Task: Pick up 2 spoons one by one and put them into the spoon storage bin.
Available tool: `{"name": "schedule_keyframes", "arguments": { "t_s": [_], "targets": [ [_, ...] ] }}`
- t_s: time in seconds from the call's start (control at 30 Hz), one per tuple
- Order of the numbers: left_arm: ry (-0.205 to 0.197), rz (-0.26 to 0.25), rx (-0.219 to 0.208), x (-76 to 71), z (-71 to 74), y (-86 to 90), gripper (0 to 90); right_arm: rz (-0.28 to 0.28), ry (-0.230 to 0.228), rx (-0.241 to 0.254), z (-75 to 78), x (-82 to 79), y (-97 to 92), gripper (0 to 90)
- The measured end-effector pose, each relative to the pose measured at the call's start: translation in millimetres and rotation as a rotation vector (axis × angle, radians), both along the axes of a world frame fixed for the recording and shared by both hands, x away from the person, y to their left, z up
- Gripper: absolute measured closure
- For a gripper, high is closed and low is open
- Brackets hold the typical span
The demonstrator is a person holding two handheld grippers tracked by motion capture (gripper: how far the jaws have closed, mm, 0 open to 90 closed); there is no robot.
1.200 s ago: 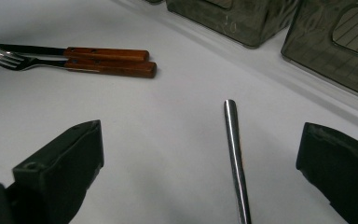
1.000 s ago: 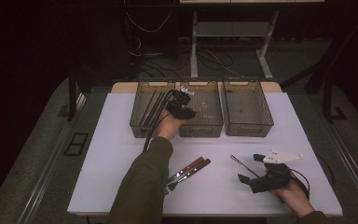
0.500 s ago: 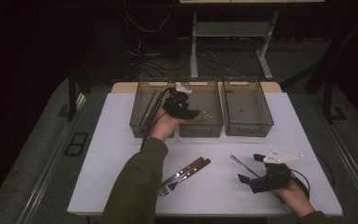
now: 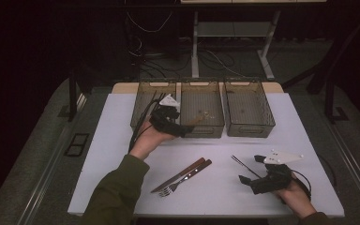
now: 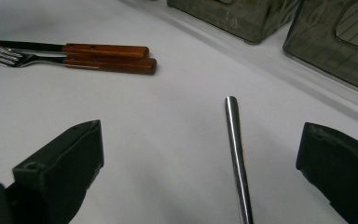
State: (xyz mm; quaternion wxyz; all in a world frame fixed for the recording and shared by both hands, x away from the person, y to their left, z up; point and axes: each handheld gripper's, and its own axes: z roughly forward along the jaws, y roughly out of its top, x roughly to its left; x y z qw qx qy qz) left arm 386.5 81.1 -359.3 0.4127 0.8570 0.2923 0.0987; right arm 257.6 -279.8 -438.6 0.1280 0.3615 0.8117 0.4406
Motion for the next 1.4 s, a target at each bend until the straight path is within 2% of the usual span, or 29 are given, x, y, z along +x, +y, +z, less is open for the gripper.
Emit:
{"name": "schedule_keyframes", "arguments": {
  "t_s": [0.03, 0.23, 0.33, 0.4, 0.5, 0.8, 1.0, 1.1, 1.33, 1.4],
  "targets": [
    [0.002, 0.014, -0.018, -4.9, -2.6, 2.8, 15.0, 0.001, 0.003, 0.001, -0.2, 0.2, 0.1, 0.9],
    [0.002, 0.011, -0.018, -26.7, -16.5, 23.2, 9.9, 0.003, 0.011, 0.003, -0.3, -0.2, 0.7, 0.9],
    [0.003, 0.035, -0.017, -37.2, -24.8, 32.7, 5.1, 0.001, 0.018, 0.007, -0.4, 0.6, 0.2, 0.9],
    [0.004, 0.041, -0.029, -44.7, -30.9, 38.9, 1.9, -0.001, 0.019, -0.005, -0.5, 1.0, 0.5, 0.9],
    [0.011, 0.048, -0.048, -58.3, -40.4, 46.3, 0.0, -0.004, 0.024, 0.002, 0.5, 0.7, 0.1, 0.9],
    [-0.028, 0.037, -0.057, -93.8, -60.1, 66.9, 0.0, -0.024, 0.002, -0.013, 4.9, -1.4, -0.9, 0.9],
    [-0.044, 0.027, -0.067, -105.7, -64.5, 76.5, 0.0, -0.042, -0.002, -0.028, 6.6, -2.2, -2.5, 0.9],
    [-0.053, 0.026, -0.072, -109.2, -66.8, 80.8, 0.0, -0.029, 0.003, -0.037, 7.1, -2.1, -3.9, 0.9],
    [-0.056, 0.041, -0.083, -117.1, -70.3, 92.7, 0.0, -0.027, 0.041, -0.052, 12.9, -2.2, -16.5, 1.0],
    [-0.05, 0.045, -0.084, -119.5, -71.9, 96.0, 0.0, -0.029, 0.045, -0.062, 13.5, -3.7, -21.5, 6.1]
  ]
}}
